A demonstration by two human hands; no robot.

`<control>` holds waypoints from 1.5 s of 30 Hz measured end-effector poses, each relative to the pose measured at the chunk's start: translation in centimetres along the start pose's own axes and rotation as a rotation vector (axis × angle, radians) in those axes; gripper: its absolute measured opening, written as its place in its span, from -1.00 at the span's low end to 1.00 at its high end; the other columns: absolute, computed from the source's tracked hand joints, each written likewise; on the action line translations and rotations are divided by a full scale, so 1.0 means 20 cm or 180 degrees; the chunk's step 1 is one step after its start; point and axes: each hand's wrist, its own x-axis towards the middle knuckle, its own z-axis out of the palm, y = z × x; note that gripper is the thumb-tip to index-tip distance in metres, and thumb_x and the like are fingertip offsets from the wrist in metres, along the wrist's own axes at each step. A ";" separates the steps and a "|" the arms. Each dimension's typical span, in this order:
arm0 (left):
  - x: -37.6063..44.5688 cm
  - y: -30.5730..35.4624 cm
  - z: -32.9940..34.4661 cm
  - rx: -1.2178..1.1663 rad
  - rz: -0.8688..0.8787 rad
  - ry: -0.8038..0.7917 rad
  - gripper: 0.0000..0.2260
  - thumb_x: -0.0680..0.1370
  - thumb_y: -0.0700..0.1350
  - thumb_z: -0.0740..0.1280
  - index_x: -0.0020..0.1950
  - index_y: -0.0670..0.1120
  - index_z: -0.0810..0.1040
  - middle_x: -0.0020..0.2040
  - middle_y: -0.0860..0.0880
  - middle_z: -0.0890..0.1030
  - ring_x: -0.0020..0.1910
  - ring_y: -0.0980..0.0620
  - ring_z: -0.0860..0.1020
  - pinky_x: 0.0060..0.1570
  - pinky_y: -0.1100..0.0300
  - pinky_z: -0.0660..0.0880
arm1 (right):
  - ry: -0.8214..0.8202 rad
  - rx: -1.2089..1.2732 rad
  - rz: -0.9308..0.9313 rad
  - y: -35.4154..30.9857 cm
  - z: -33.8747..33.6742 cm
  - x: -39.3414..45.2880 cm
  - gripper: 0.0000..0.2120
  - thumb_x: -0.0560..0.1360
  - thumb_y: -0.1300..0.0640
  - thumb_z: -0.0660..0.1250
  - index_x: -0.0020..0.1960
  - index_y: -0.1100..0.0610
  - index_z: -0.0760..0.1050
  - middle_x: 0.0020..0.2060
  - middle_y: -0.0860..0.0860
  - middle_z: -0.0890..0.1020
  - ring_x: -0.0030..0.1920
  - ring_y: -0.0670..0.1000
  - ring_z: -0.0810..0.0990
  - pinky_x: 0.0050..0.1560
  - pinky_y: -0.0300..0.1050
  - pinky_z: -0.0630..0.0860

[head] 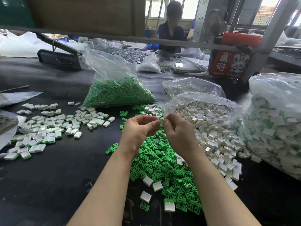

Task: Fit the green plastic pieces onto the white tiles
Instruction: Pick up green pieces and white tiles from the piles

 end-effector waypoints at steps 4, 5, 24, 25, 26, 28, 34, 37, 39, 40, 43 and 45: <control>0.01 0.00 -0.01 -0.0025 -0.0011 0.0015 -0.76 0.24 -0.10 0.54 -0.14 -0.13 0.68 -0.24 -0.08 0.70 -0.25 0.04 0.66 -0.25 0.28 0.56 | -0.0093 0.0048 -0.0010 0.00 0.01 -0.01 -0.73 0.63 0.09 0.18 -0.23 0.09 0.42 -0.39 -0.05 0.50 -0.35 0.02 0.44 -0.28 0.08 0.41; 0.01 0.00 -0.01 -0.0003 -0.0012 0.0008 -0.79 0.26 -0.12 0.54 -0.15 -0.13 0.68 -0.25 -0.08 0.70 -0.26 0.05 0.66 -0.26 0.29 0.56 | -0.0109 0.0092 0.0014 0.00 0.01 -0.01 -0.71 0.64 0.08 0.16 -0.24 0.11 0.43 -0.38 -0.03 0.52 -0.34 0.04 0.46 -0.27 0.09 0.42; -0.05 0.00 0.05 0.0975 0.0029 -0.0971 -0.70 0.70 -0.12 0.08 -0.24 -0.08 0.33 -0.39 0.06 0.30 -0.45 0.18 0.26 -0.38 0.38 0.28 | -0.0348 0.0977 0.0605 0.02 0.03 0.00 -0.64 0.65 0.15 0.12 -0.33 0.09 0.32 -0.43 -0.05 0.37 -0.32 0.02 0.33 -0.22 0.13 0.33; -0.04 0.00 0.05 0.0995 0.0063 -0.0977 -0.69 0.70 -0.11 0.08 -0.25 -0.07 0.32 -0.40 0.08 0.30 -0.46 0.19 0.26 -0.41 0.40 0.27 | -0.0354 0.1017 0.0616 0.02 0.03 0.00 -0.64 0.65 0.15 0.12 -0.33 0.10 0.32 -0.43 -0.05 0.36 -0.32 0.02 0.33 -0.22 0.14 0.32; -0.04 0.00 0.04 0.1009 0.0082 -0.0987 -0.69 0.70 -0.10 0.09 -0.25 -0.07 0.32 -0.39 0.08 0.31 -0.46 0.19 0.27 -0.41 0.40 0.28 | -0.0378 0.1064 0.0626 0.02 0.03 0.00 -0.64 0.65 0.16 0.12 -0.32 0.10 0.33 -0.43 -0.05 0.36 -0.33 0.01 0.32 -0.22 0.12 0.30; -0.04 -0.01 0.03 0.1024 0.0074 -0.1033 -0.71 0.69 -0.09 0.09 -0.23 -0.07 0.33 -0.37 0.07 0.32 -0.43 0.18 0.27 -0.38 0.39 0.29 | -0.0456 0.1156 0.0645 0.02 0.03 0.00 -0.65 0.66 0.17 0.11 -0.31 0.11 0.33 -0.43 -0.04 0.35 -0.35 -0.01 0.30 -0.23 0.07 0.27; -0.03 -0.02 -0.01 0.0780 0.0001 -0.1411 -0.65 0.69 -0.14 0.07 -0.17 -0.02 0.56 -0.44 0.18 0.39 -0.47 0.26 0.33 -0.41 0.48 0.33 | -0.0778 0.1189 0.0570 0.01 0.02 0.00 -0.65 0.66 0.18 0.12 -0.20 0.35 0.43 -0.41 0.04 0.45 -0.36 -0.03 0.35 -0.24 0.00 0.29; -0.04 -0.01 -0.01 0.0735 -0.0017 -0.1433 -0.54 0.70 -0.13 0.06 -0.20 0.13 0.67 -0.43 0.20 0.42 -0.46 0.27 0.36 -0.40 0.49 0.35 | -0.0876 0.1232 0.0574 0.02 0.01 0.00 -0.65 0.67 0.17 0.12 -0.12 0.42 0.44 -0.38 0.08 0.46 -0.36 -0.04 0.37 -0.24 -0.01 0.31; -0.04 -0.01 -0.01 0.0713 -0.0057 -0.1383 -0.51 0.70 -0.12 0.05 -0.24 0.19 0.66 -0.42 0.20 0.41 -0.45 0.27 0.36 -0.39 0.48 0.35 | -0.0944 0.1354 0.0542 0.02 0.01 0.00 -0.66 0.66 0.15 0.12 -0.16 0.36 0.43 -0.41 -0.01 0.44 -0.38 -0.07 0.35 -0.25 -0.03 0.31; -0.04 -0.01 0.00 0.0684 -0.0078 -0.1362 -0.51 0.70 -0.12 0.05 -0.24 0.18 0.66 -0.41 0.19 0.40 -0.45 0.26 0.34 -0.39 0.47 0.35 | -0.0965 0.1361 0.0491 0.02 0.00 0.00 -0.67 0.65 0.13 0.12 -0.20 0.28 0.43 -0.44 -0.09 0.43 -0.39 -0.09 0.34 -0.26 -0.03 0.30; -0.04 0.00 0.00 0.0687 -0.0088 -0.1322 -0.54 0.70 -0.13 0.06 -0.24 0.14 0.63 -0.38 0.13 0.40 -0.41 0.22 0.35 -0.32 0.46 0.36 | -0.0935 0.0891 0.0258 0.00 -0.01 0.01 -0.75 0.50 0.04 0.09 -0.28 0.14 0.36 -0.45 -0.12 0.40 -0.37 -0.06 0.33 -0.27 0.03 0.30; -0.03 -0.01 0.00 0.0710 -0.0096 -0.1262 -0.68 0.70 -0.12 0.09 -0.09 -0.01 0.60 -0.22 -0.05 0.43 -0.20 0.04 0.40 -0.05 0.30 0.39 | -0.0925 0.0267 0.0032 -0.01 -0.02 0.00 -0.80 0.41 0.03 0.07 -0.26 0.14 0.34 -0.41 -0.05 0.44 -0.37 -0.03 0.34 -0.28 0.05 0.33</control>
